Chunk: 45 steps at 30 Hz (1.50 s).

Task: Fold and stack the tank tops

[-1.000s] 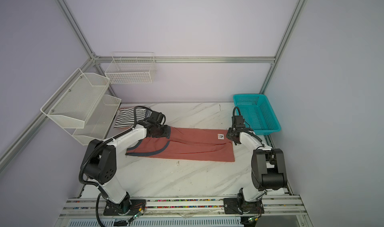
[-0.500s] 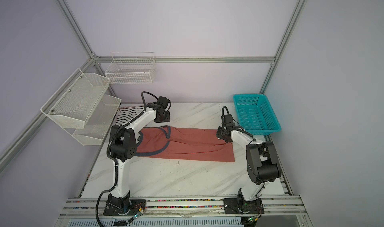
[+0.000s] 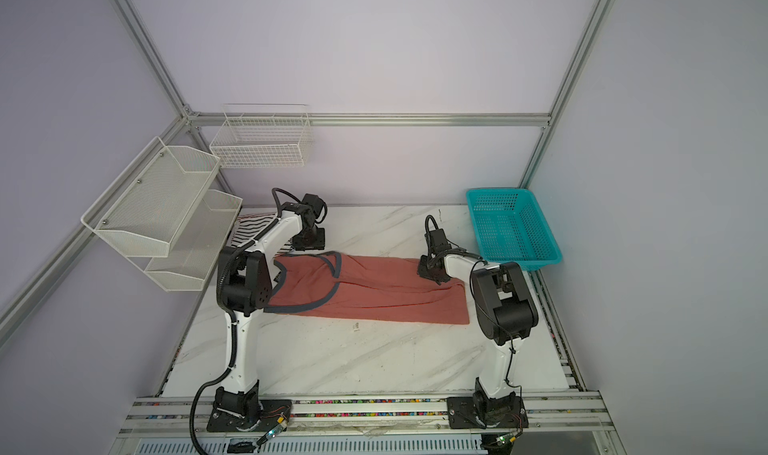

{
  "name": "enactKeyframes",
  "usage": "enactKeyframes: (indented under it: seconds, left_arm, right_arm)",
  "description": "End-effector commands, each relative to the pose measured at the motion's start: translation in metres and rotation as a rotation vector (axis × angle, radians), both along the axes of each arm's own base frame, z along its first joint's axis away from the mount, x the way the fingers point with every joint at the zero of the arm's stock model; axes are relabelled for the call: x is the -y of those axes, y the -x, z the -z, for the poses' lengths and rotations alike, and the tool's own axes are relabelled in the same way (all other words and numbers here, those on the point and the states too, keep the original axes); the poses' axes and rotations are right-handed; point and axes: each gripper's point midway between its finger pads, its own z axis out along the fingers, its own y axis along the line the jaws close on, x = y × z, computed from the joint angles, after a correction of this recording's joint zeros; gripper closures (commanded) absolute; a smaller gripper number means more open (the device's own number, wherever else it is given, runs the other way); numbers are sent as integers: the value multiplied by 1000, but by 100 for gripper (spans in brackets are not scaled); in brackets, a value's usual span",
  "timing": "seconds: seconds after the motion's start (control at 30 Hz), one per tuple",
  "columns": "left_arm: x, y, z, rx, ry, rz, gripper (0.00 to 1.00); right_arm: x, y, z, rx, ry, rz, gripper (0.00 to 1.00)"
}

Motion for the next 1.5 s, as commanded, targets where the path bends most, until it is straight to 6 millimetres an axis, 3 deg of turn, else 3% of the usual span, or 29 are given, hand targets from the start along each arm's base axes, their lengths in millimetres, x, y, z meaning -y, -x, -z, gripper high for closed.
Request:
enactKeyframes:
  seconds: [0.0, 0.23, 0.37, 0.7, 0.9, 1.23, 1.33, 1.47]
  left_arm:
    - [-28, 14, 10, -59, -7, -62, 47]
    - [-41, 38, 33, -106, -20, -130, 50]
    - [-46, 56, 37, -91, -17, -179, 50]
    - [-72, 100, 37, -62, -110, -275, 51]
    - [-90, 87, 26, -1, -142, -316, 50]
    - [-76, 67, -42, 157, -39, -273, 46]
    - [-77, 62, -49, 166, -53, -259, 45]
    - [-76, 56, -38, 107, -68, -237, 46]
  right_arm:
    - [-2, 3, 22, -48, 13, -18, 67]
    - [2, 17, 47, -117, 29, -6, 67]
    - [13, 34, 60, -183, 68, 30, 67]
    - [49, 68, 59, -237, 178, 134, 65]
    - [60, 72, 52, -229, 191, 160, 64]
    - [50, 54, 31, -172, 157, 124, 64]
    - [47, 53, 33, -177, 155, 113, 64]
    - [45, 53, 35, -180, 153, 104, 64]
